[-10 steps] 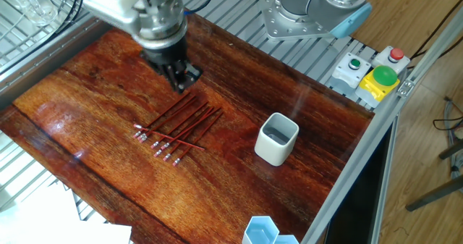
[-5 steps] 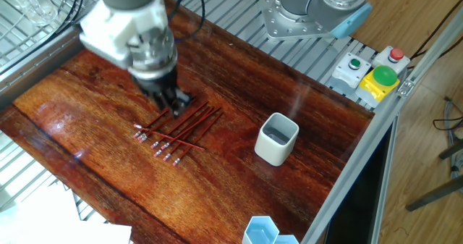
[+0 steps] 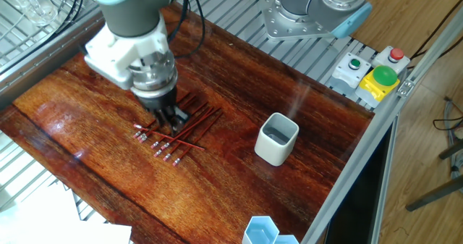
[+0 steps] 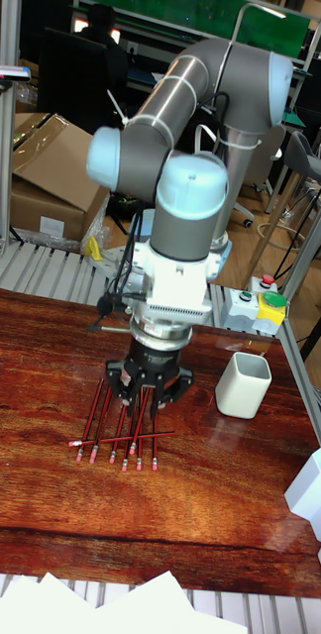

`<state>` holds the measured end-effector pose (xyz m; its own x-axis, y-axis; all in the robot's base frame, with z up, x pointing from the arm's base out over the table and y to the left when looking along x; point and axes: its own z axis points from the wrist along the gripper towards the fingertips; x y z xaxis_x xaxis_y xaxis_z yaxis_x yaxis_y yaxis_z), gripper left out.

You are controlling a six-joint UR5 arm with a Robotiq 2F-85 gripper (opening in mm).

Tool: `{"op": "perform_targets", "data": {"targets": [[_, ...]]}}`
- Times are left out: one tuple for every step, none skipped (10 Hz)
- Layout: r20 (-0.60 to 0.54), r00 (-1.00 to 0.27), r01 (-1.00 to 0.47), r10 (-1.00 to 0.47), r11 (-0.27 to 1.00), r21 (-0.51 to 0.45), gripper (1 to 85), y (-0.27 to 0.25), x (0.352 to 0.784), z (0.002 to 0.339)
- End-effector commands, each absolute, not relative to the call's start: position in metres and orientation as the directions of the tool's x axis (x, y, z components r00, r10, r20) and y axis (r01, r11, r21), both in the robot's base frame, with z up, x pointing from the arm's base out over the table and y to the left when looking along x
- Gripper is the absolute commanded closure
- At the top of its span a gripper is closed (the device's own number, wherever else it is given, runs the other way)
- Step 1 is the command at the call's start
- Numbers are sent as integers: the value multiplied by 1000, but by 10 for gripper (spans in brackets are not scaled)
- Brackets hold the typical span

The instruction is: Put the pen into the pen holder

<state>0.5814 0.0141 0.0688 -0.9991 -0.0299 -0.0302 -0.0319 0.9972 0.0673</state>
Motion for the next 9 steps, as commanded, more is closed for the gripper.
{"op": "perform_targets", "data": {"targets": [[26,-1000,19,17,996,92,483,20,569,62],[43,-998,49,45,994,96,490,21,566,63],[28,-998,56,54,994,93,497,21,570,62],[24,-998,55,53,996,76,497,17,574,50],[26,-999,47,45,997,66,500,8,574,37],[40,-998,52,49,996,71,500,6,570,33],[58,-996,69,64,994,85,500,10,566,33],[87,-994,78,71,994,80,500,11,559,33],[110,-991,82,74,994,73,507,9,554,32]]}}
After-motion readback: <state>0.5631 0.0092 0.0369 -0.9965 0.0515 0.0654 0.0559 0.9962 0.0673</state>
